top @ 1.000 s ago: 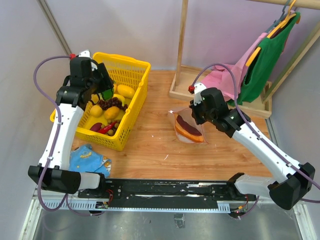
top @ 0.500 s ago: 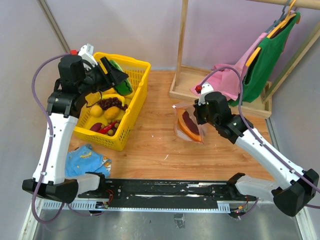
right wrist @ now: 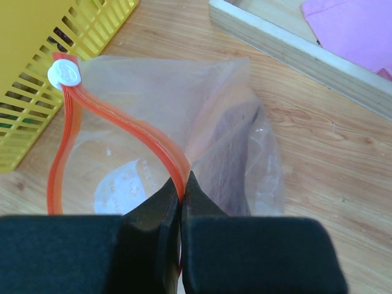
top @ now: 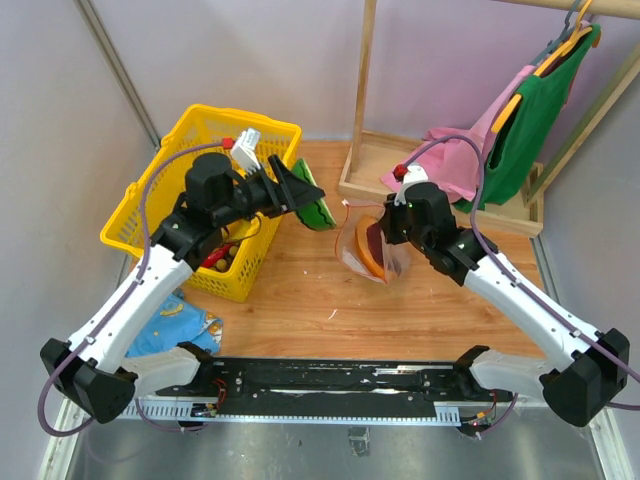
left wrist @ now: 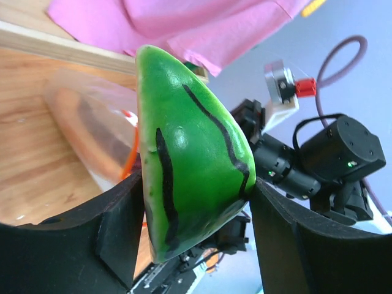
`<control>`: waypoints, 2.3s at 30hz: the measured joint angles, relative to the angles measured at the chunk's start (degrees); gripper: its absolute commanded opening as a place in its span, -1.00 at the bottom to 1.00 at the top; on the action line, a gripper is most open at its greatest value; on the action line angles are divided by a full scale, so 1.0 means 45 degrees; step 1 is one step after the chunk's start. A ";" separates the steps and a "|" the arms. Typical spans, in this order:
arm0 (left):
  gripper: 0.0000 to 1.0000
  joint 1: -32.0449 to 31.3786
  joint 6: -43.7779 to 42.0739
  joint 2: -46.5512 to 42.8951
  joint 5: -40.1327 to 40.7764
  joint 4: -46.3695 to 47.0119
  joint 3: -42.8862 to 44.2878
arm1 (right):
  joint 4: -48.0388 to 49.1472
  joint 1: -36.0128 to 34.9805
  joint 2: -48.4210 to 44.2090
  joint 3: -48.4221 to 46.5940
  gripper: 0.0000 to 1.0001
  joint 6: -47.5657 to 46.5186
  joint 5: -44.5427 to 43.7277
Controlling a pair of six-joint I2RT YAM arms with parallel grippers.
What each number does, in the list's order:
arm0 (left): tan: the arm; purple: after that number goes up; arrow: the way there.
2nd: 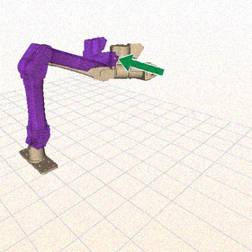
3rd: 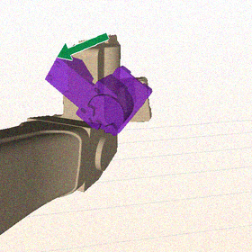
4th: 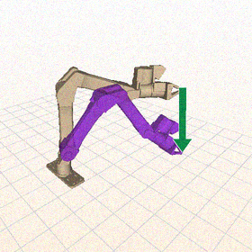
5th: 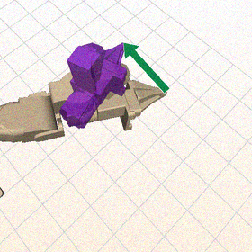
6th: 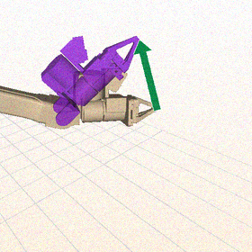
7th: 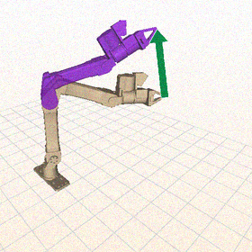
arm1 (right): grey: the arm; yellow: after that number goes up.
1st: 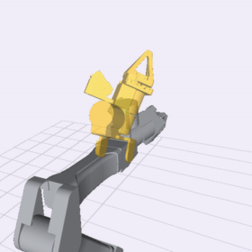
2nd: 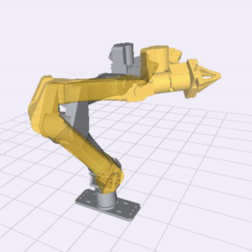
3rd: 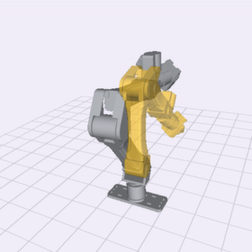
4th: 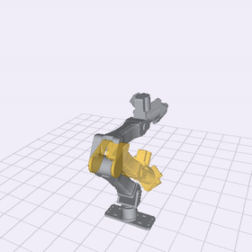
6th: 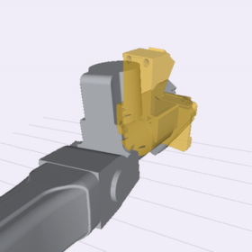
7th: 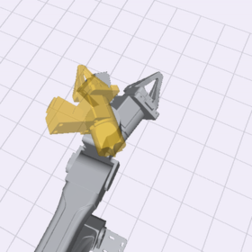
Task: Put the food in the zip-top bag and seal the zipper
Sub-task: Place the fake fruit in the zipper food storage bag.
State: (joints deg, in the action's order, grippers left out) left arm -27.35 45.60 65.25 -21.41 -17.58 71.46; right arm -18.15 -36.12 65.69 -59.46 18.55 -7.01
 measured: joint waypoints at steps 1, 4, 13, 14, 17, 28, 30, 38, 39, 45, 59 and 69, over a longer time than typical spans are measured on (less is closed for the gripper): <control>-0.93 -0.0398 0.0233 -0.0015 0.0112 0.0568 -0.0384 | 0.0068 0.0000 0.0058 0.0000 -0.99 0.0131 0.0019; -0.95 -0.1243 0.0695 -0.0029 0.0520 0.1792 -0.1185 | 0.0248 0.0000 0.0185 0.0019 -0.99 0.0476 0.0097; -0.96 -0.3113 0.0811 0.0000 0.2409 0.4391 -0.3079 | 0.0777 0.0000 0.0389 0.0112 -0.99 0.1224 0.0374; -0.95 -0.3211 0.0806 0.0039 0.2550 0.4575 -0.3230 | 0.0831 0.0000 0.0408 0.0112 -0.99 0.1277 0.0437; -0.93 -0.3570 0.0724 0.0369 0.3050 0.5047 -0.3463 | 0.0976 0.0000 0.0418 0.0121 -0.99 0.1423 0.0622; -0.86 -0.4114 0.0699 0.1462 0.3619 0.6086 -0.3895 | 0.1311 0.0000 0.0306 0.0277 -0.98 0.1608 0.1132; -0.84 -0.4221 0.0699 0.1588 0.3614 0.6101 -0.3939 | 0.1311 0.0000 0.0262 0.0277 -0.99 0.1608 0.1171; -0.69 -0.4376 0.0835 0.1831 0.3487 0.6198 -0.4260 | 0.1443 0.0000 0.0112 0.0277 -0.99 0.1608 0.1195; -0.63 -0.4381 0.0855 0.1860 0.3463 0.6193 -0.4289 | 0.1462 0.0000 0.0112 0.0277 -0.99 0.1613 0.1209; -0.42 -0.4386 0.1035 0.2050 0.3395 0.6178 -0.4313 | 0.1661 0.0000 0.0102 0.0277 -0.98 0.1695 0.1297; 0.36 -0.4401 0.1389 0.2905 0.3269 0.5508 -0.4216 | 0.1967 0.0000 -0.0481 0.0908 -0.91 0.1792 0.1904; 0.58 -0.4435 0.1812 0.2890 0.3657 0.5489 -0.4211 | 0.1977 0.0000 -0.0903 0.1137 -0.84 0.1885 0.2030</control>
State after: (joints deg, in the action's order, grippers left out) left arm -47.31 53.76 78.26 -4.95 7.11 52.51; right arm -9.26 -36.12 61.63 -54.35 27.03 2.13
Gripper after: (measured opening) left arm 0.779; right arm 0.076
